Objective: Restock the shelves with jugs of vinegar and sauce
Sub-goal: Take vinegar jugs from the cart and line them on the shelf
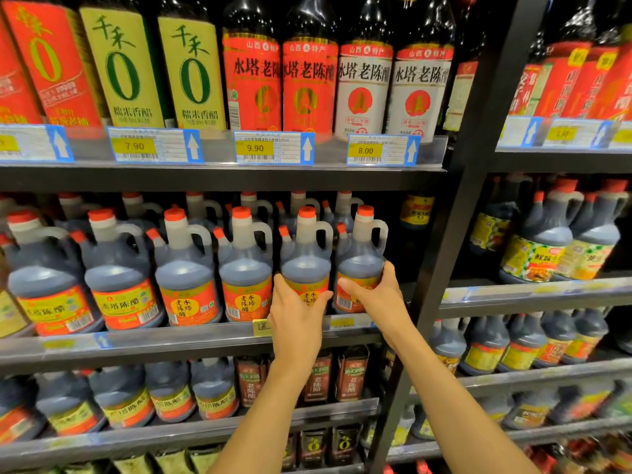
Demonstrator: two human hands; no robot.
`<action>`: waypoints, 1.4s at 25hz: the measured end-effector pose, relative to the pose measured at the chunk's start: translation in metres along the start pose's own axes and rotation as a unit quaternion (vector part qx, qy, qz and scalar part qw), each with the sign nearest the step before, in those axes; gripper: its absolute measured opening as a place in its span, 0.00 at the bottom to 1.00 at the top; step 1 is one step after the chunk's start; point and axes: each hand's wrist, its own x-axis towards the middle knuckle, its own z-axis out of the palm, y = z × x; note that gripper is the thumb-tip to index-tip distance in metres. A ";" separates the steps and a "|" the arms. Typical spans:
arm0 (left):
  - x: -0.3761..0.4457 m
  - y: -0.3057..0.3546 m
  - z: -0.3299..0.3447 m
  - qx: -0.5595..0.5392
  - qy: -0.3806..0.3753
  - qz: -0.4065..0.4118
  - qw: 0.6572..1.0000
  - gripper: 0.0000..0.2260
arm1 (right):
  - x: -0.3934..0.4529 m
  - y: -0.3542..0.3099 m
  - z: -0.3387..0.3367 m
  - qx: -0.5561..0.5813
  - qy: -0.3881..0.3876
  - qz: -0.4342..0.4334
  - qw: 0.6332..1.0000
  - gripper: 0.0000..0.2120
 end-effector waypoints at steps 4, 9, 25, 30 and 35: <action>-0.007 0.002 0.002 0.014 0.008 -0.009 1.000 0.43 | -0.007 0.002 0.006 -0.065 0.040 -0.021 0.997 0.43; -0.005 0.000 0.003 0.029 0.008 -0.012 0.999 0.43 | -0.008 0.002 0.005 -0.095 0.043 -0.029 0.994 0.37; 0.003 -0.005 -0.002 0.034 -0.003 -0.007 0.999 0.41 | -0.010 0.002 -0.002 -0.104 0.033 -0.045 0.993 0.40; 0.004 -0.006 -0.002 0.032 -0.009 -0.011 0.999 0.42 | -0.011 0.002 -0.003 -0.104 0.027 -0.050 0.993 0.38; 0.004 -0.007 -0.003 0.032 -0.009 -0.007 0.999 0.41 | -0.011 0.003 -0.003 -0.101 0.024 -0.055 0.993 0.38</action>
